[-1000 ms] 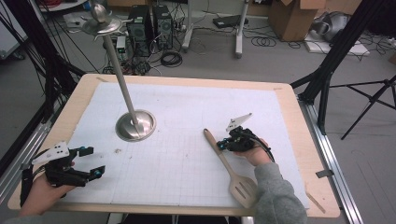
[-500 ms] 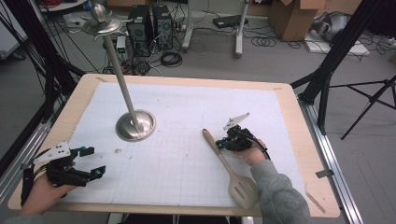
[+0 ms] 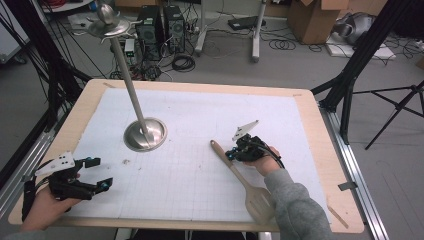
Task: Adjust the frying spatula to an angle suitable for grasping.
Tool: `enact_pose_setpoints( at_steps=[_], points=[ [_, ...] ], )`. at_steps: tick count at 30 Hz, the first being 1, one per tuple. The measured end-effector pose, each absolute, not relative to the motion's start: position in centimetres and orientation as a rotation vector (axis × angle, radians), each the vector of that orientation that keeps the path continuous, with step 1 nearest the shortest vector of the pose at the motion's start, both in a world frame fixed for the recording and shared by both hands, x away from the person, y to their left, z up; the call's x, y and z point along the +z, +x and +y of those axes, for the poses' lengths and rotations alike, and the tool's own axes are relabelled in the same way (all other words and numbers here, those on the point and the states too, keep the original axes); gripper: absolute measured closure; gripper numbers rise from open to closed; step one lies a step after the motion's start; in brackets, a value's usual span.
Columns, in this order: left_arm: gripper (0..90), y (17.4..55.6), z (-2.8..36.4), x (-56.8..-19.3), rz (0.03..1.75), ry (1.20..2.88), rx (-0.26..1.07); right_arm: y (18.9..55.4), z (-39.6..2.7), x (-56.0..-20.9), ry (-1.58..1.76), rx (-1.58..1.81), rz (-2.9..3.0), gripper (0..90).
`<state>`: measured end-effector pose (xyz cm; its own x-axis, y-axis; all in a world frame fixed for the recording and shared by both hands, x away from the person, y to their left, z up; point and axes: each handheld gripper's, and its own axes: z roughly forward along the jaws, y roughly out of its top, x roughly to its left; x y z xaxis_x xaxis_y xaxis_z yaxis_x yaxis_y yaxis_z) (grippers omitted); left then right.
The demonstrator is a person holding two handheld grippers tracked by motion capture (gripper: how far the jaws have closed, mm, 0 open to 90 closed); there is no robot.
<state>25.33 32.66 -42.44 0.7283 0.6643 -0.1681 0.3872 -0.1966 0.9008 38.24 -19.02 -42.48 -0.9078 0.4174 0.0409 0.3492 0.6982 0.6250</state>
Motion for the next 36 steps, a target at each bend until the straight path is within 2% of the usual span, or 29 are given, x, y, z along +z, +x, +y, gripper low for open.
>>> enact_pose_setpoints(
  at_steps=[36],
  points=[
    [4.4, 25.1, 33.0, -42.5, 0.835, 1.823, 0.317, 37.2, -13.6, -42.2, 0.215, 0.982, 2.948, 90.0]
  ],
)
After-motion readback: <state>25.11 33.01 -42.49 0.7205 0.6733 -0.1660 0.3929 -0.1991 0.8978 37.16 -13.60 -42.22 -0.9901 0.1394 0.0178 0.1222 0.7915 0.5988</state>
